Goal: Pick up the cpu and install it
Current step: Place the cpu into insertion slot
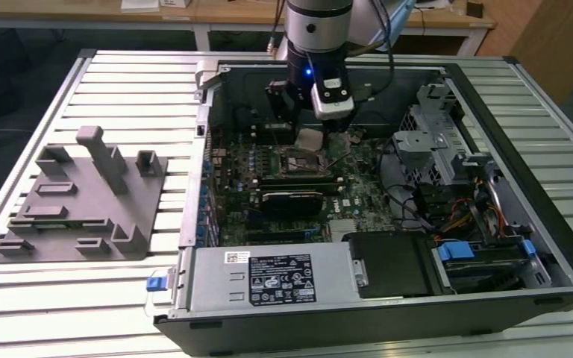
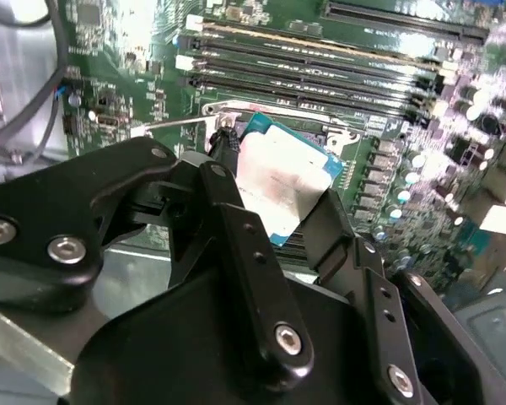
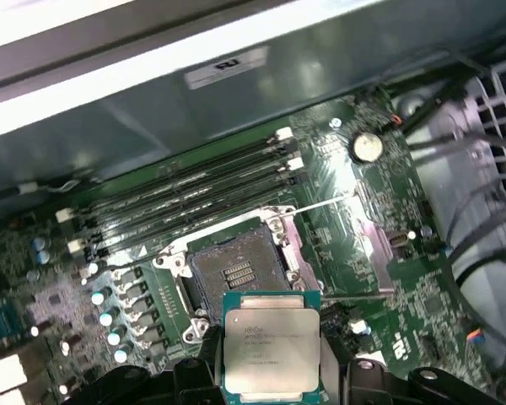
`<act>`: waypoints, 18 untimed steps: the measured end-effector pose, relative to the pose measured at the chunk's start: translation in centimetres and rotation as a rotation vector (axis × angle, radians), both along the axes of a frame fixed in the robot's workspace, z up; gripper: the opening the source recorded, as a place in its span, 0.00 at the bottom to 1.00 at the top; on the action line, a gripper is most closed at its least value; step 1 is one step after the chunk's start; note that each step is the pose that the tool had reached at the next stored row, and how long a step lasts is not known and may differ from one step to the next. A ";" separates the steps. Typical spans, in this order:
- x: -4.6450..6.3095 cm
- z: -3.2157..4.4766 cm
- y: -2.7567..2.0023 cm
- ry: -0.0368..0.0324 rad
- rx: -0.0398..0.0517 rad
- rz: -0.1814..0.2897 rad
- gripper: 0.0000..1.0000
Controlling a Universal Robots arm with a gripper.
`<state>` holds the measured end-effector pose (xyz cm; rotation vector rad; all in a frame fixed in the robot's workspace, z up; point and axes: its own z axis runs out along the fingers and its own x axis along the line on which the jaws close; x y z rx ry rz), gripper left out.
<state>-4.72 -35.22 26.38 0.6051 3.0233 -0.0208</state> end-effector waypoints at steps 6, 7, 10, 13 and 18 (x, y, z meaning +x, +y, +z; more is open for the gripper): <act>0.0 0.00 0.00 0.0000 0.0001 -0.108 0.54; 0.0 0.00 0.00 0.0000 0.0000 -0.126 0.54; 0.0 0.00 0.00 0.0000 0.0000 -0.182 0.54; 0.0 0.00 0.00 0.0000 0.0000 -0.237 0.54; 0.0 -0.01 0.00 0.0000 0.0001 -0.334 0.54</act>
